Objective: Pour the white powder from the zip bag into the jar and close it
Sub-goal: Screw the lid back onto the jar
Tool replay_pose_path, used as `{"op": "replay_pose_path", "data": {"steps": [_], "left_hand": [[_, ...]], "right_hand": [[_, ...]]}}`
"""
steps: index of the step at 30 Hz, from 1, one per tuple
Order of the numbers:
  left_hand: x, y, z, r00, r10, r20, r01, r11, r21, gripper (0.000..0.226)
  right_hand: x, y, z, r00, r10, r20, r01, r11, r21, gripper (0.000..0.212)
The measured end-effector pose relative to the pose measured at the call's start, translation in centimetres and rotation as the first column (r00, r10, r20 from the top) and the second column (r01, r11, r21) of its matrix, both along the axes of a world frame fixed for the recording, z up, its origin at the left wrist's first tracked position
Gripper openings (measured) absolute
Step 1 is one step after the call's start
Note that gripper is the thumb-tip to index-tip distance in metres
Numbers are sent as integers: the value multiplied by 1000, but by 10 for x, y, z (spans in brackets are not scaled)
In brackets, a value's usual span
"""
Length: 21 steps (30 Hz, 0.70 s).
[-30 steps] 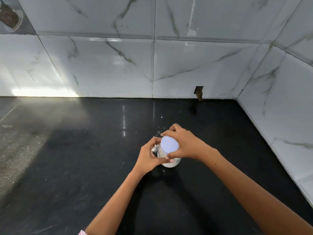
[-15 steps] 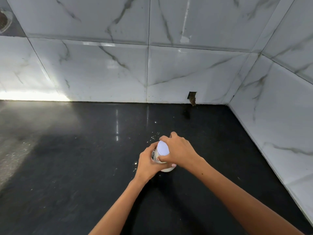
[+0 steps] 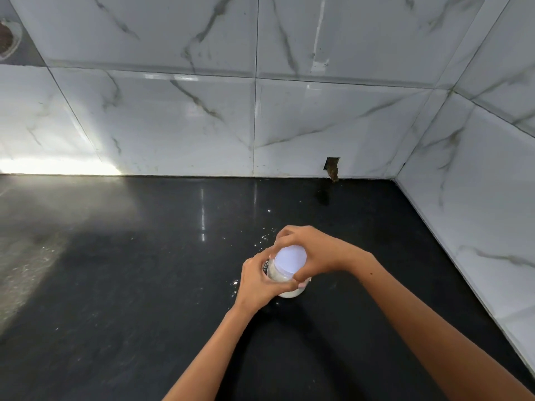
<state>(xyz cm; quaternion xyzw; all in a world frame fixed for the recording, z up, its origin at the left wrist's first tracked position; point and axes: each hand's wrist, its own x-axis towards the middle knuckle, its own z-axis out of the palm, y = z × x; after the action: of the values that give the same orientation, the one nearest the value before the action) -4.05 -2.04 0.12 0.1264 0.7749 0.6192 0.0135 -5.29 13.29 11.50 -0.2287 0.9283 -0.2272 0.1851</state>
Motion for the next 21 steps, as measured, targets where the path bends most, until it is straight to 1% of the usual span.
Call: {"op": "replay_pose_path", "data": {"steps": [1, 3, 5, 6, 10, 12, 15, 17, 21], "left_hand": [[-1, -1, 0, 1000, -16, 10, 16, 1000, 11, 59], [-2, -1, 0, 999, -48, 16, 48, 998, 27, 62], [-1, -1, 1, 999, -47, 2, 47, 999, 20, 66], [-1, 0, 0, 999, -42, -4, 42, 999, 14, 68], [0, 1, -3, 999, -35, 4, 35, 999, 17, 64], [0, 1, -5, 999, -29, 13, 28, 999, 27, 65], [-1, 1, -6, 999, -23, 24, 23, 999, 22, 68], [-1, 1, -7, 999, -24, 21, 23, 1000, 15, 67], [0, 1, -5, 999, -50, 9, 50, 998, 23, 63]], "right_hand": [[-2, 3, 8, 1000, 19, -13, -20, 998, -55, 53], [-7, 11, 23, 997, 2, -74, -13, 988, -151, 54], [-10, 18, 33, 988, -58, -142, 32, 983, -180, 57], [-9, 19, 34, 985, -88, -150, 62, 984, -167, 59], [0, 8, 14, 981, -117, -153, 123, 992, 33, 65], [2, -1, 0, 985, -103, -140, 121, 985, 126, 62], [1, -8, -13, 985, -97, -143, 126, 970, 207, 57], [3, -13, -21, 972, -120, -202, 171, 951, 258, 58], [4, -31, -28, 907, -253, -337, 371, 859, 354, 57]]}}
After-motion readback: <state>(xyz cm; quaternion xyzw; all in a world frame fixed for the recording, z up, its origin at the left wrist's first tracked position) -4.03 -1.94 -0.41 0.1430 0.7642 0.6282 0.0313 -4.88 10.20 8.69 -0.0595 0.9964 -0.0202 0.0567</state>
